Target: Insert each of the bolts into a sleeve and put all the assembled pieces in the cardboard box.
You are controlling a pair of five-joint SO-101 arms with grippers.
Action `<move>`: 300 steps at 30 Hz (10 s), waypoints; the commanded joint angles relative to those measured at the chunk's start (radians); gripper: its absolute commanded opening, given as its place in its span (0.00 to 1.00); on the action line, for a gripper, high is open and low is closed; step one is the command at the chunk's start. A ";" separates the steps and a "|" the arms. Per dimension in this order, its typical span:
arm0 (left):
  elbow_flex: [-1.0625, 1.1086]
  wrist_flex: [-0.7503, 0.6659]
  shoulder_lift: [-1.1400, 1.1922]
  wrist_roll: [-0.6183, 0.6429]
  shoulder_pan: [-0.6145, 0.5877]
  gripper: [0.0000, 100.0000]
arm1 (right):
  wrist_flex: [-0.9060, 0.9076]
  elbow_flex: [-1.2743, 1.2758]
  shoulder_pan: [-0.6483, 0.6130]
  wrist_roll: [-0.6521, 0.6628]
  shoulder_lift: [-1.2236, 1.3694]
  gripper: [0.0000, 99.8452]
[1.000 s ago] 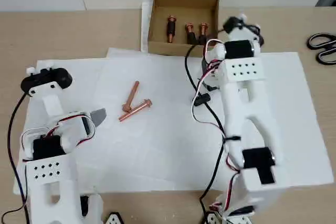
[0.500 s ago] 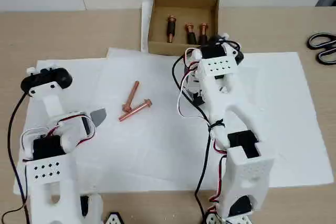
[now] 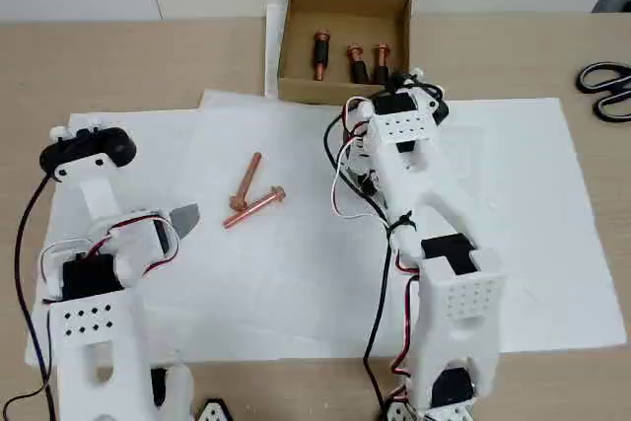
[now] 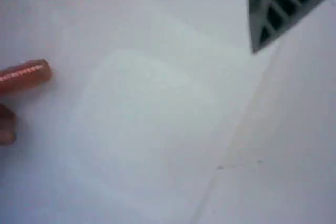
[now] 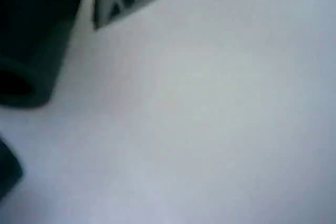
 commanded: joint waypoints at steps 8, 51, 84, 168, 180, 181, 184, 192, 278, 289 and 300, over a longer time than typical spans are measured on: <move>-0.018 0.005 -0.023 -0.005 0.003 0.32 | -0.013 -0.035 0.028 0.002 0.010 0.19; -0.018 0.005 -0.017 -0.005 0.003 0.32 | 0.404 -0.180 -0.005 0.753 -0.321 0.00; -0.002 0.005 -0.017 -0.005 0.003 0.32 | -0.222 0.655 -0.005 0.885 -0.605 0.13; -0.860 0.358 0.825 -0.278 0.342 0.32 | 0.136 0.531 0.102 1.013 -1.049 0.00; -0.880 0.213 1.025 -0.571 0.437 0.32 | 0.136 0.531 0.120 1.008 -1.043 0.00; -0.880 0.203 1.042 -0.588 0.437 0.32 | 0.136 0.531 0.120 1.008 -1.041 0.00; -0.880 0.152 1.105 -0.620 0.436 0.32 | 0.136 0.531 0.120 1.008 -1.041 0.00; -0.881 0.061 1.195 -0.638 0.462 0.32 | 0.134 0.532 0.119 1.008 -1.040 0.00; -0.955 0.172 1.320 -0.760 0.551 0.02 | 0.097 0.600 0.117 1.005 -1.043 0.00; -1.259 0.420 1.320 -0.663 0.615 0.00 | 0.097 0.600 0.117 1.005 -1.044 0.00; -1.701 0.614 1.313 -0.508 0.508 0.00 | 0.110 0.565 0.124 1.007 -1.052 0.00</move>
